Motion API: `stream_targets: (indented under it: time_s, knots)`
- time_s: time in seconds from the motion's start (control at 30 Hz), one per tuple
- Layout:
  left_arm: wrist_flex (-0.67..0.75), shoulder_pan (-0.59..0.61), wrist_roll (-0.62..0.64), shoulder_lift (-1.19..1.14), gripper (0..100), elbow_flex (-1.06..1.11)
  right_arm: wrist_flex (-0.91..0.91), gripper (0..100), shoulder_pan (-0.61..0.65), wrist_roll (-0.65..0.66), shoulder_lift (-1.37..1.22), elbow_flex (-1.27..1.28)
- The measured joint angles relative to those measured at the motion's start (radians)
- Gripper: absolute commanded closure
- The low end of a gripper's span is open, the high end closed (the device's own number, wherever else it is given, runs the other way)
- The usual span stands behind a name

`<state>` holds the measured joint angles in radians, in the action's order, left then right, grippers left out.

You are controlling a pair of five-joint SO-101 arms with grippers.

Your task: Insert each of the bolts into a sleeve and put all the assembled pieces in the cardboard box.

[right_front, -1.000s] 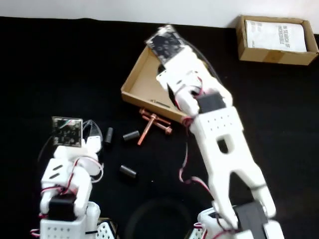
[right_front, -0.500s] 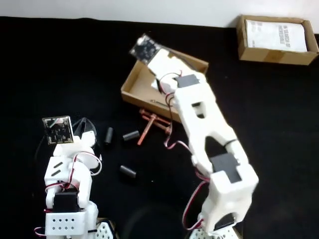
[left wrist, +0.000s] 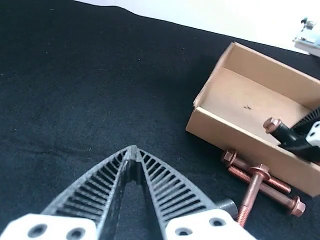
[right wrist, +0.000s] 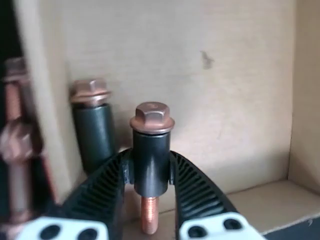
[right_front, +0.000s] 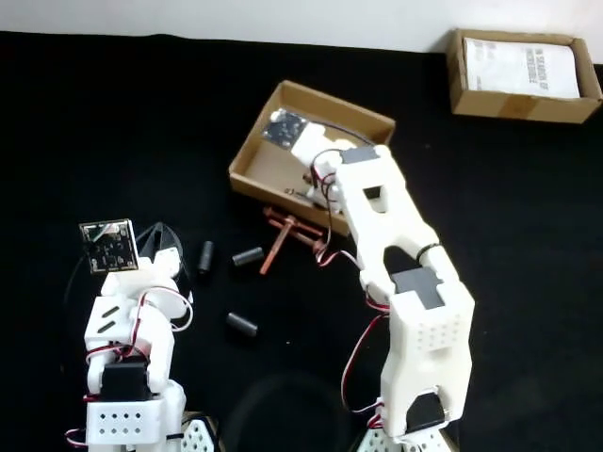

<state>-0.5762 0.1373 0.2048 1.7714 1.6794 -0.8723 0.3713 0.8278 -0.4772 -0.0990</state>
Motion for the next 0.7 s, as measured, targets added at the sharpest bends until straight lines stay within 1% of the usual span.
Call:
stream_targets:
  time_s: [0.07, 0.1, 0.2, 0.27, 0.33, 0.5, 0.57, 0.7]
  knots:
    - [0.0, 0.0, 0.0, 0.0, 99, 0.0, -0.044, 97.8, 0.0, 0.0, 0.0, -0.008]
    - [0.0, 0.0, 0.0, 0.0, 99, 0.0, -0.066, 95.7, -0.003, 0.0, 0.0, -0.014]
    - [-0.005, 0.0, 0.0, 0.0, 99, 0.0, -0.138, 83.5, -0.005, 0.0, 0.002, -0.029]
    - [-0.012, 0.0, 0.0, 0.0, 99, 0.0, -0.193, 77.5, -0.005, 0.0, 0.002, -0.049]
    - [-0.012, 0.0, 0.0, 0.0, 99, 0.0, -0.241, 76.9, -0.005, 0.0, 0.002, -0.083]
    - [-0.012, 0.0, 0.0, 0.0, 99, 0.0, -0.315, 79.0, -0.003, -0.003, 0.002, -0.207]
    - [-0.012, 0.0, 0.0, 0.0, 99, 0.0, -0.344, 79.7, -0.003, -0.04, 0.002, -0.275]
    - [-0.012, 0.0, 0.0, 0.0, 99, 0.0, -0.497, 79.7, 0.031, -0.172, 0.003, -0.45]
